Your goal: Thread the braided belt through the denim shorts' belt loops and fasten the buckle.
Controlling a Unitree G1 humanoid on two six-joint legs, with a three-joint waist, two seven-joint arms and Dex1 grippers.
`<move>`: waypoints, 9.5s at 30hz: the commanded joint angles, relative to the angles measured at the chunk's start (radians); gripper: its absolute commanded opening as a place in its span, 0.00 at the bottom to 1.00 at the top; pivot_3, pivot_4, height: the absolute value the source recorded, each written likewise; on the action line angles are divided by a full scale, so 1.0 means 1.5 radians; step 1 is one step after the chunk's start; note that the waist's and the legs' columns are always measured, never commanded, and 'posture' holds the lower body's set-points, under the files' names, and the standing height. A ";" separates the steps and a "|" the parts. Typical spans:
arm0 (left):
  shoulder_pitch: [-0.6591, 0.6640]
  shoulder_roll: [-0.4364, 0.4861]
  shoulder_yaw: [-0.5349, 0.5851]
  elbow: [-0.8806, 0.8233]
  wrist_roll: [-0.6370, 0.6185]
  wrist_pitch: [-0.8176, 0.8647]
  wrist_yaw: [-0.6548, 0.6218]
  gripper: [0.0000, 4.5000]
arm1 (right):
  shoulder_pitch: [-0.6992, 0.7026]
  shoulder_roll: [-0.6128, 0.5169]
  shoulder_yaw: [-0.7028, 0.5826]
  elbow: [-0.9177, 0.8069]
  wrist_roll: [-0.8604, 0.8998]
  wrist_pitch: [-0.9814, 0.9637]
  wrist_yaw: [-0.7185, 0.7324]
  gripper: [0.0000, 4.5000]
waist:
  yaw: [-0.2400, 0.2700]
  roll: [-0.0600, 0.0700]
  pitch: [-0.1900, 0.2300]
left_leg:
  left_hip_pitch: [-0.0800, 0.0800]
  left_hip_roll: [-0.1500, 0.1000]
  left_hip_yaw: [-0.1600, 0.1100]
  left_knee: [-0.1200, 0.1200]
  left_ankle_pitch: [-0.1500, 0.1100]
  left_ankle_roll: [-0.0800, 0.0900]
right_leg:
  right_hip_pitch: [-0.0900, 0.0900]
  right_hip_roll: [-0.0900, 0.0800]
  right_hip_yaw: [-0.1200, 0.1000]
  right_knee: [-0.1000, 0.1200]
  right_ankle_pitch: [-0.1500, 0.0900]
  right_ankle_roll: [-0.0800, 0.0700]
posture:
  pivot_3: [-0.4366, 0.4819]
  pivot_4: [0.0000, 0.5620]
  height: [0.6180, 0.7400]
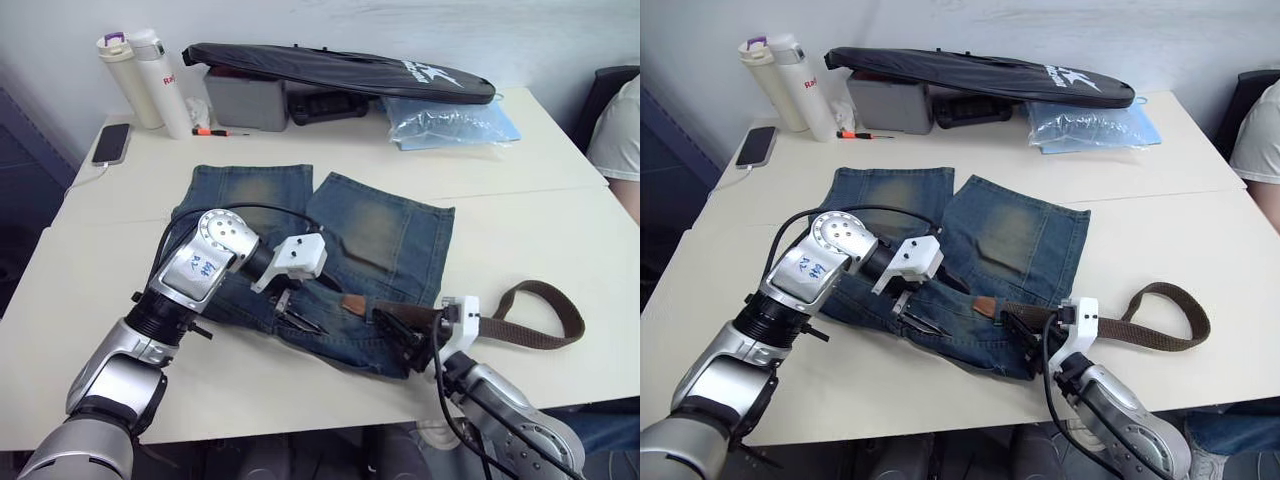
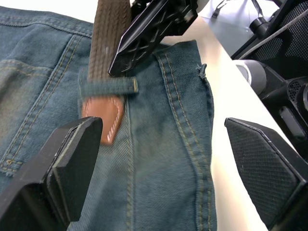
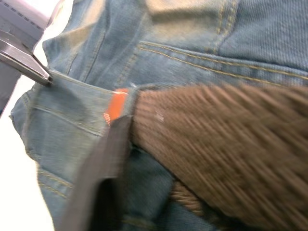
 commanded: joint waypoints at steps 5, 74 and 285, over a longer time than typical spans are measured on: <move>-0.012 -0.004 -0.002 0.005 0.006 -0.022 -0.018 1.00 | 0.115 0.041 -0.078 -0.065 0.063 -0.047 0.008 0.86 | 0.001 -0.001 0.000 | -0.001 0.000 0.000 0.000 0.000 0.000 | 0.000 0.000 0.000 -0.001 0.000 0.000 | 0.48 0.27 1.00; -0.009 -0.024 0.002 0.005 0.017 -0.007 -0.007 1.00 | 0.044 -0.239 -0.064 -0.153 0.123 0.130 0.098 0.98 | -0.004 -0.007 -0.003 | 0.009 0.000 0.000 0.000 -0.003 0.007 | 0.003 0.001 0.002 0.006 -0.007 -0.005 | 0.48 0.27 1.00; 0.107 0.126 0.172 -0.308 -0.100 0.348 0.292 1.00 | -0.198 0.153 -0.135 0.177 0.432 0.114 -0.472 1.00 | -0.022 -0.004 -0.003 | 0.009 0.001 0.006 -0.003 -0.004 0.003 | 0.001 0.001 0.010 0.002 -0.002 0.001 | 0.48 0.27 1.00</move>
